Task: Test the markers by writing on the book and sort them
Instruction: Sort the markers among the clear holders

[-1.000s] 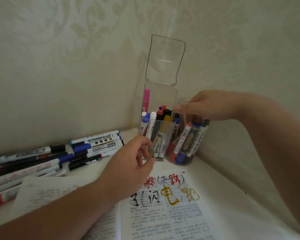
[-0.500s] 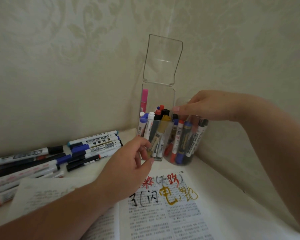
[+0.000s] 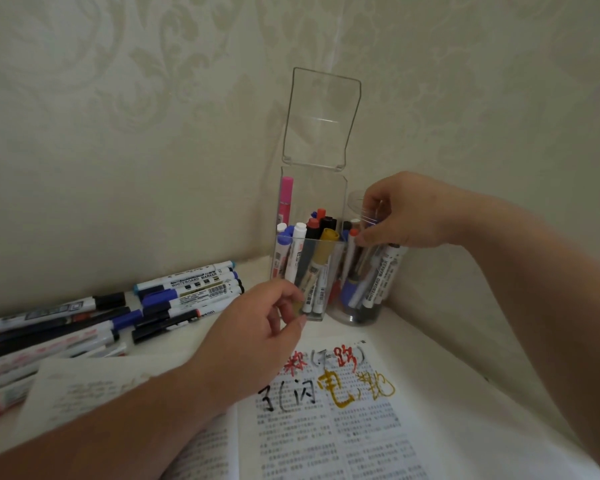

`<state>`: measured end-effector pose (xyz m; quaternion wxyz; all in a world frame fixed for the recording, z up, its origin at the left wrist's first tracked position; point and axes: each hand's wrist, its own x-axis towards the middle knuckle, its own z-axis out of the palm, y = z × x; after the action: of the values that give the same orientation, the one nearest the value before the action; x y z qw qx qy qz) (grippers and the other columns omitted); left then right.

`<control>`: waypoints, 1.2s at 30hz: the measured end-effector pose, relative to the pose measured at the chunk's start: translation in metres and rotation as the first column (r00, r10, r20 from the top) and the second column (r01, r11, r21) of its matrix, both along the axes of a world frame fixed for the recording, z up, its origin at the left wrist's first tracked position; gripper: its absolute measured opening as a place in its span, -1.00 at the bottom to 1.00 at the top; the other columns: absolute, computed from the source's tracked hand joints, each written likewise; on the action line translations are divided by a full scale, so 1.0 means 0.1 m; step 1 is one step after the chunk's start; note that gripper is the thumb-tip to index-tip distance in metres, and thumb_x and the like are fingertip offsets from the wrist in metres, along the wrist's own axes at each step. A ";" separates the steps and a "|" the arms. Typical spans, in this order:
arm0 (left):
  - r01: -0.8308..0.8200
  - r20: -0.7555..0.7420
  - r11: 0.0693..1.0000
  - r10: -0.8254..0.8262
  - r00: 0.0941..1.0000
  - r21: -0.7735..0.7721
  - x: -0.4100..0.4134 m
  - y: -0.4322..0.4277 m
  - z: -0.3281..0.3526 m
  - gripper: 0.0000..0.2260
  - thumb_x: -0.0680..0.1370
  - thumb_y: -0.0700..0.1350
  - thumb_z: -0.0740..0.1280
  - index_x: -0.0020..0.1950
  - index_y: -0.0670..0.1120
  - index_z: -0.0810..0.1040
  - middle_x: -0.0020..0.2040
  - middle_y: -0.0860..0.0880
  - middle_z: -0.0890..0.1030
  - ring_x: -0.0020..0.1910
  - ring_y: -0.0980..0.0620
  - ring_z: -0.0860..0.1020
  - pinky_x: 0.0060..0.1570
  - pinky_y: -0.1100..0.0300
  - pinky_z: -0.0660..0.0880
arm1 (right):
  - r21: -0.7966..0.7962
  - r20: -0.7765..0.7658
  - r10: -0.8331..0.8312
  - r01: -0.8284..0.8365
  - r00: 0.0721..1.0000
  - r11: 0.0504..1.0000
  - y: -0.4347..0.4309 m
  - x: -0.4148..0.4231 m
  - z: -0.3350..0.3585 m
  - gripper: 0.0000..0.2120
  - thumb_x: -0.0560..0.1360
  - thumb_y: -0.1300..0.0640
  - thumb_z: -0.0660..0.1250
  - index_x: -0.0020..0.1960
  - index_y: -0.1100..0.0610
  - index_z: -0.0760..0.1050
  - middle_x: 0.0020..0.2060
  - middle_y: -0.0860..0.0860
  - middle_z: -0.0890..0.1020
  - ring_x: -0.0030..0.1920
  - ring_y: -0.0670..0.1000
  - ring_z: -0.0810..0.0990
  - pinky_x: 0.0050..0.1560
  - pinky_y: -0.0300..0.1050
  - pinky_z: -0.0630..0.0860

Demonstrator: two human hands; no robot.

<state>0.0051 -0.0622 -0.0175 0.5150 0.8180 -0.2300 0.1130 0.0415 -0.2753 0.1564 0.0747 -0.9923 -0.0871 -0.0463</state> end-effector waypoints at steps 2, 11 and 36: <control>0.000 -0.003 1.000 0.000 1.000 0.002 0.01 -0.01 0.00 -0.80 0.55 -0.13 0.43 0.03 0.18 0.54 -0.12 0.18 0.57 -0.32 0.12 0.49 -0.30 0.27 0.48 | 0.098 -0.031 0.022 -0.019 0.999 0.995 -0.05 -0.02 0.04 -0.84 0.44 -0.07 0.54 -0.13 -0.01 0.62 -0.27 -0.05 0.70 -0.18 -0.01 0.68 -0.15 -0.07 0.59; 0.005 -0.012 1.000 -0.005 1.000 0.015 0.00 0.00 -0.01 -0.85 0.56 -0.11 0.42 -0.03 0.16 0.57 -0.18 0.16 0.58 -0.29 0.11 0.51 -0.28 0.28 0.48 | 0.105 -0.247 -0.011 0.038 0.969 0.994 -0.03 0.00 0.16 -0.92 0.44 0.02 0.55 -0.06 -0.11 0.74 -0.21 -0.08 0.76 -0.05 -0.06 0.70 0.07 -0.10 0.56; 0.003 0.004 0.999 -0.003 1.000 0.038 -0.01 0.00 0.01 -0.89 0.56 -0.08 0.41 -0.05 0.15 0.58 -0.18 0.19 0.58 -0.27 0.10 0.53 -0.24 0.13 0.55 | 0.034 0.321 -0.123 0.118 0.939 0.992 -0.11 -0.19 0.61 -0.91 0.51 0.00 0.47 -0.09 -0.06 0.56 -0.07 0.04 0.62 -0.19 -0.02 0.55 -0.20 -0.11 0.42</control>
<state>0.0040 -0.0626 -0.0163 0.4991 0.8270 -0.2344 0.1097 0.0229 -0.2861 0.2170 0.0635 -0.9743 -0.0370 -0.2129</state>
